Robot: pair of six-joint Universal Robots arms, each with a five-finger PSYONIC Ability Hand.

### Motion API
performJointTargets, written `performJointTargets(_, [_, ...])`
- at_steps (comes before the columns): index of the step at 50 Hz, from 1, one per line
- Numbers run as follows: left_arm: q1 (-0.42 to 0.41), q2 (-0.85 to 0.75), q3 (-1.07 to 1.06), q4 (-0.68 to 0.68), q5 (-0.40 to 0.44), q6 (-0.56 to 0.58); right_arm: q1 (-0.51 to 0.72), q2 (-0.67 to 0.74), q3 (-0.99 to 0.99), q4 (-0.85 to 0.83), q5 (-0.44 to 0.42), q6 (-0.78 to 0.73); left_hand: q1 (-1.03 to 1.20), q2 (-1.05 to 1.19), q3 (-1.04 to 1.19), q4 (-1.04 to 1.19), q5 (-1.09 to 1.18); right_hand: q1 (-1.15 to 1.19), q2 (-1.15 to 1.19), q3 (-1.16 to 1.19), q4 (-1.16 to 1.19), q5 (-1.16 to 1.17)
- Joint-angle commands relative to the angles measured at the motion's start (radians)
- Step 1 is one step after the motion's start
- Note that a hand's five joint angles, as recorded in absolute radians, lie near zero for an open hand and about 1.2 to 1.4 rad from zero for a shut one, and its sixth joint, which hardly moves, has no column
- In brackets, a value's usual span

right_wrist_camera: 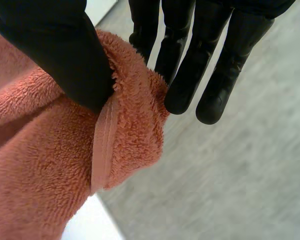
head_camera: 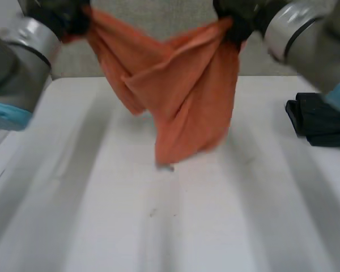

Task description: Fold the laundry.

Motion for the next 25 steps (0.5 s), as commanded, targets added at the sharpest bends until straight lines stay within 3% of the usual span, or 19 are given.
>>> performJointTargets(1, [0.009, 0.192, -0.076, -0.063, -0.006, -0.033, -0.004, -0.203, 0.151, 0.127, -0.058, -0.171, 0.260, 0.202, 0.209, 0.198, 0.249, 0.432, 0.244, 0.214, 0.210, 0.251])
performJointTargets(9, [-0.008, 0.225, -0.200, -0.227, 0.000, -0.038, -0.004, -0.274, 0.366, 0.187, -0.067, -0.434, 0.260, 0.202, 0.209, 0.198, 0.249, 0.432, 0.244, 0.214, 0.210, 0.251])
performJointTargets(16, [-0.009, 0.184, -0.293, -0.291, 0.002, -0.030, -0.009, -0.266, 0.525, 0.242, -0.062, -0.624, 0.260, 0.202, 0.209, 0.198, 0.249, 0.432, 0.244, 0.214, 0.210, 0.251])
performJointTargets(19, [-0.014, 0.167, -0.352, -0.310, 0.005, -0.029, -0.034, -0.266, 0.654, 0.354, -0.067, -0.813, 0.260, 0.202, 0.209, 0.198, 0.249, 0.432, 0.244, 0.214, 0.210, 0.251])
performJointTargets(21, [-0.027, 0.167, -0.402, -0.310, 0.008, -0.029, -0.052, -0.272, 0.734, 0.418, -0.085, -0.929, 0.260, 0.202, 0.209, 0.198, 0.249, 0.191, 0.003, -0.027, -0.031, 0.010])
performJointTargets(25, [-0.061, 0.159, -0.484, -0.310, 0.010, -0.026, -0.081, -0.265, 0.776, 0.441, -0.162, -0.960, 0.260, 0.202, 0.209, 0.198, 0.249, 0.195, 0.007, -0.023, -0.027, 0.014])
